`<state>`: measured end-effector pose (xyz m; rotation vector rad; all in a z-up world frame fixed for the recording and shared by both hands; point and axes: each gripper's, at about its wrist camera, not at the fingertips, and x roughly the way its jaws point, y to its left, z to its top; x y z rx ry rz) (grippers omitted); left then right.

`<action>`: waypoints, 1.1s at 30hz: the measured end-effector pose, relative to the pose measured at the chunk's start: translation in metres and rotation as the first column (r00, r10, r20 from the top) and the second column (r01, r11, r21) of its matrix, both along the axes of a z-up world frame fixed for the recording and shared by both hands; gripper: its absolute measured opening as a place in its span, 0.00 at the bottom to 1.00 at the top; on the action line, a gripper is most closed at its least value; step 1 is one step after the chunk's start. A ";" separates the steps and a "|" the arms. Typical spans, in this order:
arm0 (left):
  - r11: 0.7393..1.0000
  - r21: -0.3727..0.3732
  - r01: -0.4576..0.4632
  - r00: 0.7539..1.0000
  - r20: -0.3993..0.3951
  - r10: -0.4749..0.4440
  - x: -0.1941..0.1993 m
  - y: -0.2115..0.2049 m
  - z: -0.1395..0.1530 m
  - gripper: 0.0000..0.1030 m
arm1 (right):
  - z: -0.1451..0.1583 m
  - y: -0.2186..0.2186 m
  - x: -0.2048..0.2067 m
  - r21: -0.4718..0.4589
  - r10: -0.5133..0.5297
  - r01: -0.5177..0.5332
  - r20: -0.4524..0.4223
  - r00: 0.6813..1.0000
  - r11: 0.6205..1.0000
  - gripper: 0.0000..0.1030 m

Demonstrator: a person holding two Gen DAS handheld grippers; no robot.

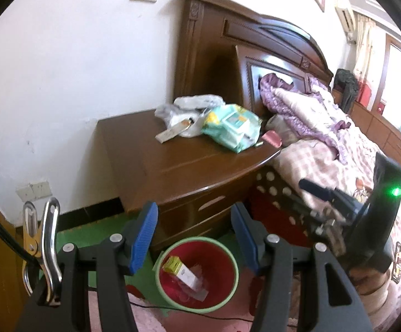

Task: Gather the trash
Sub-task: 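Raise both tools from the bin toward the nightstand, then lower the left tool onto the white-and-orange tube and close on it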

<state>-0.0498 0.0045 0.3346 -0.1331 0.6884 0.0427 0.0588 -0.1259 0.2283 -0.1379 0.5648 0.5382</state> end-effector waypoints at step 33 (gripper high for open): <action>0.990 0.139 0.021 0.997 -0.073 -0.011 0.239 0.033 -0.041 0.58 | -0.020 -0.031 0.099 0.025 -0.060 0.061 -0.023 0.998 0.998 0.70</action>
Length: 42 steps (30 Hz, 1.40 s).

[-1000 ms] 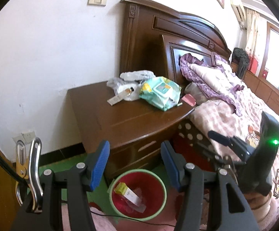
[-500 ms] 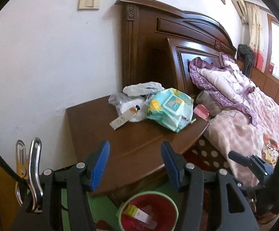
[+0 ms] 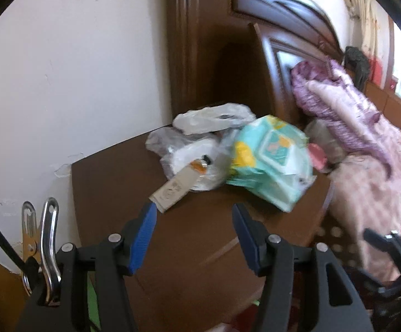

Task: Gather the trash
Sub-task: 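Lower the left tool onto the white-and-orange tube and close on it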

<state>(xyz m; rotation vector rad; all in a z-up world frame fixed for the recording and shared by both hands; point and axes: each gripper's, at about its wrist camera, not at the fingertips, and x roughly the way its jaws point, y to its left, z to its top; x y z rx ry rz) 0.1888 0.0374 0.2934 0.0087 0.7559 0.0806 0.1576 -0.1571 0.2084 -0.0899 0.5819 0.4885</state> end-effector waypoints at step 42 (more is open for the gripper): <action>0.902 0.238 0.360 0.909 -0.306 -0.283 0.119 -0.001 -0.082 0.76 | -0.018 -0.055 0.125 0.097 -0.117 0.122 -0.061 0.991 0.988 0.70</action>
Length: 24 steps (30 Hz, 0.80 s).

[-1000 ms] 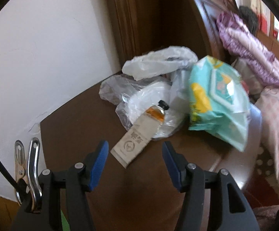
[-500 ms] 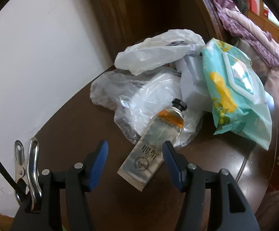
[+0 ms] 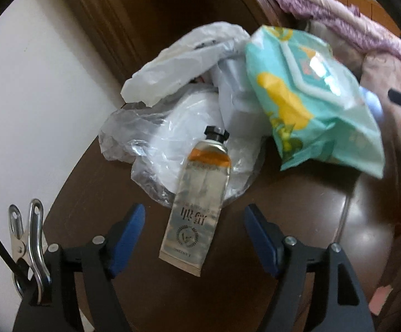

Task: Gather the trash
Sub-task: 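Lower the left tool onto the white-and-orange tube and close on it, then lift the tube with the left tool while the right tool closes on the green battery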

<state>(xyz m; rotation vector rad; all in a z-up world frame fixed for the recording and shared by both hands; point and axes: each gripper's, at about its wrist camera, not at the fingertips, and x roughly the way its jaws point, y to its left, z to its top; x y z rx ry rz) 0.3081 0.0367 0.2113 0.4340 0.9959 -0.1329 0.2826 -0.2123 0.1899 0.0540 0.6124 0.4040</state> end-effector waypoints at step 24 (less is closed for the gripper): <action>0.962 -0.253 -0.105 0.990 -0.120 0.077 -0.012 0.012 0.000 0.37 | -0.002 -0.005 0.004 -0.001 -0.017 0.017 0.003 1.000 1.000 0.70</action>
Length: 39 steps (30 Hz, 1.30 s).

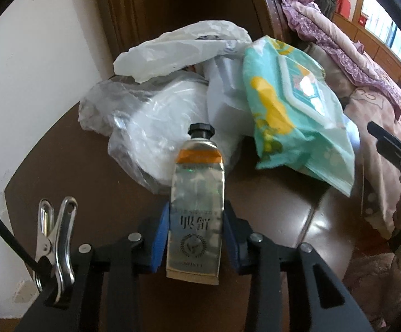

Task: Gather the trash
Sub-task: 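Lift the tube with the left tool while the right tool closes on the green battery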

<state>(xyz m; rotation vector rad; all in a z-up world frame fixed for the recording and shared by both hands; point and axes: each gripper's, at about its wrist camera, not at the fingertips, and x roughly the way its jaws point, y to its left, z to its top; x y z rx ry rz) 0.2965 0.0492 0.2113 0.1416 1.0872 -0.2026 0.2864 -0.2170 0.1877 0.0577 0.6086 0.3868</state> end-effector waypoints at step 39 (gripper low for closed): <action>0.975 -0.064 -0.212 0.972 0.089 0.217 -0.073 0.007 0.008 0.13 | -0.036 0.021 0.035 -0.209 0.040 -0.033 0.028 0.999 0.977 0.42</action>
